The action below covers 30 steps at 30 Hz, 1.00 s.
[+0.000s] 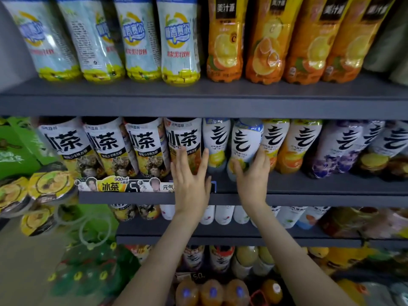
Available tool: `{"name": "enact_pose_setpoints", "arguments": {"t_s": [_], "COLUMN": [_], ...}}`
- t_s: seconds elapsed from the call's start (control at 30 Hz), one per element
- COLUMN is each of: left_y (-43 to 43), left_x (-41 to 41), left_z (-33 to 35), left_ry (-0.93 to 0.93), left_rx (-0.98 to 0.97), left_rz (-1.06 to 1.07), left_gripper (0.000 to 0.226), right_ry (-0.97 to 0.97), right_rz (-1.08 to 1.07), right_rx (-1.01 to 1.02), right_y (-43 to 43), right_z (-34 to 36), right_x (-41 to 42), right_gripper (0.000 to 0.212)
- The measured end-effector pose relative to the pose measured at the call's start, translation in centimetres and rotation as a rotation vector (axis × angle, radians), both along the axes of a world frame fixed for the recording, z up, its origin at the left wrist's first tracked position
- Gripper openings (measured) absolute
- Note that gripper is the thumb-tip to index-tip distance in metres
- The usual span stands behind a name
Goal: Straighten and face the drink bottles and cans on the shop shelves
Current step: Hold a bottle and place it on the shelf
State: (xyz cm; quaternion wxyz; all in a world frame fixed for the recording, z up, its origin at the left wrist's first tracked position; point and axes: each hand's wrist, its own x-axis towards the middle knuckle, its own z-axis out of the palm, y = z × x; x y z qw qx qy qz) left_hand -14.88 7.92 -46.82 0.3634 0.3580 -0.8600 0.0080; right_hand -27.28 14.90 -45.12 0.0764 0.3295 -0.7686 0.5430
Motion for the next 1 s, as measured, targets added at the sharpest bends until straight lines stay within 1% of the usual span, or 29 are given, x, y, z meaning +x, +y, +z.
{"name": "enact_pose_setpoints", "arguments": {"t_s": [0.07,0.1,0.2,0.27,0.33,0.4,0.43,0.5,0.6,0.7,0.77,0.83,0.87,0.93,1.0], "left_y": [-0.2,-0.3,-0.5,-0.4,0.1,1.4,2.1,3.5,5.7,8.6,11.0,13.4,14.8,17.4,20.1], "left_x": [-0.3,-0.4,-0.6,-0.4,-0.3,-0.3,-0.3,-0.4,-0.6,-1.5,-2.8,-4.6,-5.5,-7.4,-9.5], "left_z": [-0.2,-0.3,-0.4,-0.5,-0.2,0.3,0.7,1.6,3.2,4.8,6.2,7.1,7.4,7.9,8.5], "left_ry": [0.000,0.002,0.000,-0.008,0.044,0.100,0.100,0.071,0.022,-0.086,-0.217,-0.363,-0.448,-0.578,-0.633], "left_rx": [0.002,0.005,0.001,0.005,0.080,0.218,0.254,0.271,0.292,0.338,0.498,0.698,0.767,0.820,0.820], "left_rz": [-0.002,-0.002,0.002,0.007,0.020,0.055,0.068,0.077,0.062,-0.048,-0.134,-0.160,-0.171,-0.221,-0.260], "left_gripper": [0.074,0.074,0.074,0.073,0.071,0.073,0.073,0.069,0.058,0.052,0.047,0.042,0.040,0.037,0.037], "right_ry": [0.088,0.085,-0.031,-0.069,-0.086,-0.128,-0.153,-0.178,-0.120,-0.058,-0.077,-0.095,-0.100,-0.099,-0.123], "right_rz": [-0.078,-0.083,-0.049,-0.069,-0.106,-0.111,-0.095,-0.046,0.034,0.103,0.144,0.174,0.181,0.180,0.158], "right_rx": [0.016,0.011,-0.054,-0.052,0.002,0.071,0.119,0.187,0.236,0.337,0.392,0.439,0.458,0.504,0.545], "right_y": [-0.3,-0.5,-1.1,-1.5,-1.7,-1.6,-1.3,0.0,3.5,8.0,11.3,14.8,16.7,20.2,23.5], "right_z": [-0.1,-0.2,-0.1,0.2,1.0,1.6,1.8,1.9,1.8,2.1,2.6,2.8,2.8,2.8,3.4], "right_x": [0.0,0.0,-0.2,0.2,0.8,1.3,1.5,1.7,1.9,1.5,0.7,-0.6,-1.3,-3.0,-5.0], "right_gripper": [0.068,0.066,0.060,0.053,0.050,0.054,0.057,0.061,0.053,0.037,0.027,0.017,0.014,0.014,0.013]}}
